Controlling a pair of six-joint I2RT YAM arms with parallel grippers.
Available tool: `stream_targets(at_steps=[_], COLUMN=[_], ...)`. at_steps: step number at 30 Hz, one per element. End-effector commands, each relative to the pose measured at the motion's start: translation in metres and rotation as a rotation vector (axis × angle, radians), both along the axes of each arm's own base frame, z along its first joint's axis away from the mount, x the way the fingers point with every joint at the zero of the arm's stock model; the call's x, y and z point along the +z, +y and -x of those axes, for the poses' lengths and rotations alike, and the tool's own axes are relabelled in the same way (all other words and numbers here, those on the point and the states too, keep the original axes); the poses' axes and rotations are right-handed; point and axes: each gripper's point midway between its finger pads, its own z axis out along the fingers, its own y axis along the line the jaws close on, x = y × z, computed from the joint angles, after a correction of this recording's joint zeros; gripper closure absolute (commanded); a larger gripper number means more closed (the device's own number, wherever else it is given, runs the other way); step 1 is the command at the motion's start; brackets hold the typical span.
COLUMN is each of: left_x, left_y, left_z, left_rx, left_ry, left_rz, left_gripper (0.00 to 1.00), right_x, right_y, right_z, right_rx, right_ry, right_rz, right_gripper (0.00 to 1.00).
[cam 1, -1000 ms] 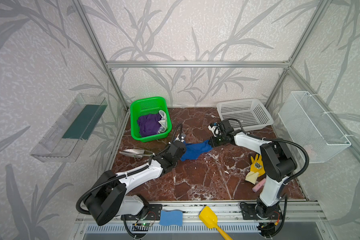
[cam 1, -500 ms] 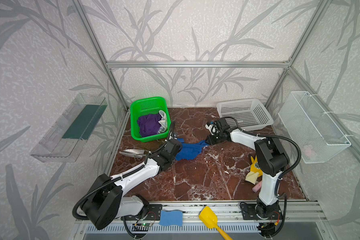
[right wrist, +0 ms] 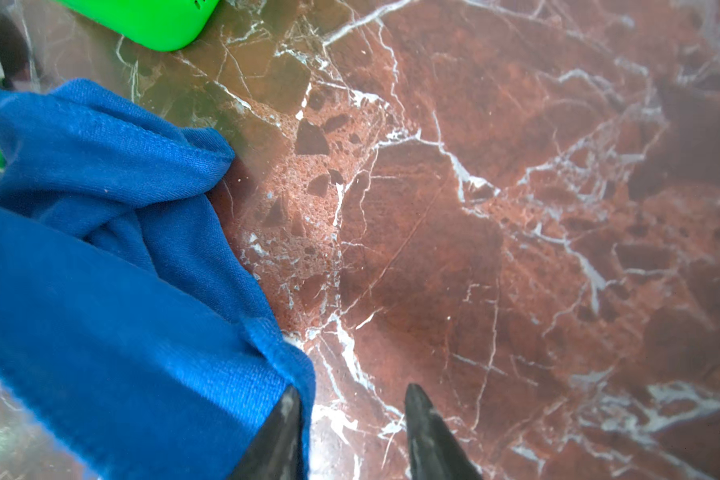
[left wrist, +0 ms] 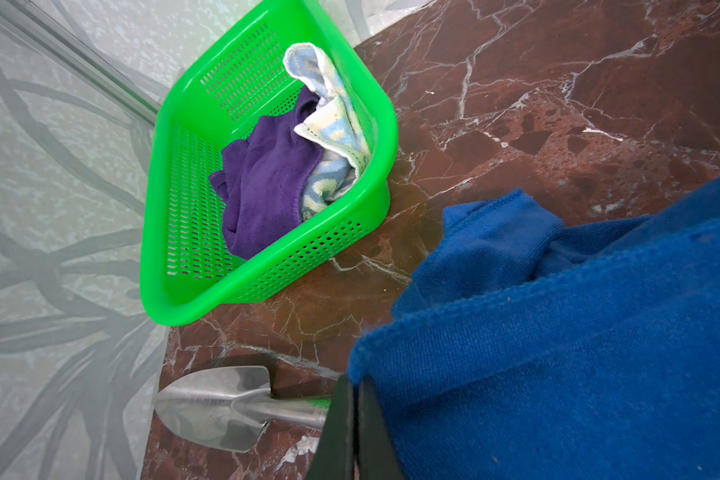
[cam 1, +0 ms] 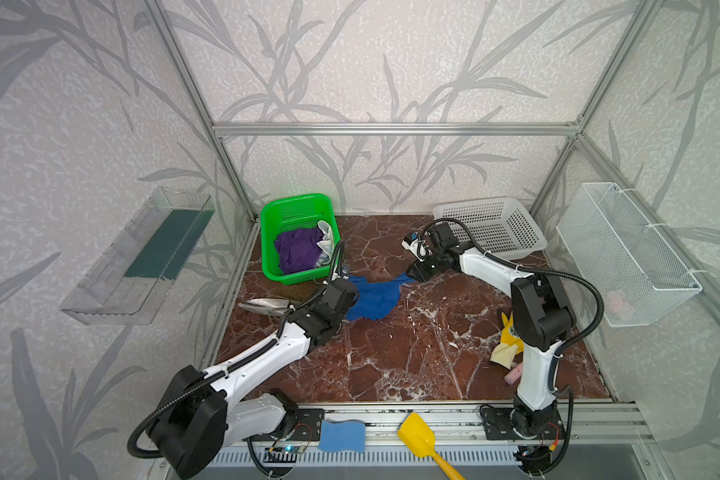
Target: Fold and stack the towels
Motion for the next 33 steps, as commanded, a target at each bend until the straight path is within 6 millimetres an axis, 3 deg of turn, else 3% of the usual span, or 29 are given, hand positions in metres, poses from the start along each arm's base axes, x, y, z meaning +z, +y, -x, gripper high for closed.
stream_targets(at_steps=[1,14,17,25,33], left_x=[0.005,-0.006,-0.005,-0.004,-0.005], left_y=[0.018,0.02,0.019,0.022,0.028], left_z=[0.008,0.013,0.012,0.015,0.018], left_rx=[0.049,0.049,0.047,0.055,0.068], left_ry=[-0.023,-0.015,-0.018,-0.025,-0.033], left_rz=[-0.034,-0.028,-0.025,-0.03,-0.045], left_gripper=[1.0,1.0,1.0,1.0,1.0], right_x=[-0.006,0.014,0.022,0.032,0.039], right_y=[0.007,0.042,0.045,0.019,-0.017], right_z=[0.009,0.016,0.013,-0.008,-0.017], right_rx=[0.091,0.041,-0.01,-0.102,-0.141], right_ry=[0.015,0.159,0.14,-0.025,-0.053], right_rz=[-0.001,-0.291,-0.366,-0.269,-0.274], right_gripper=[0.55,0.45,0.36,0.29,0.29])
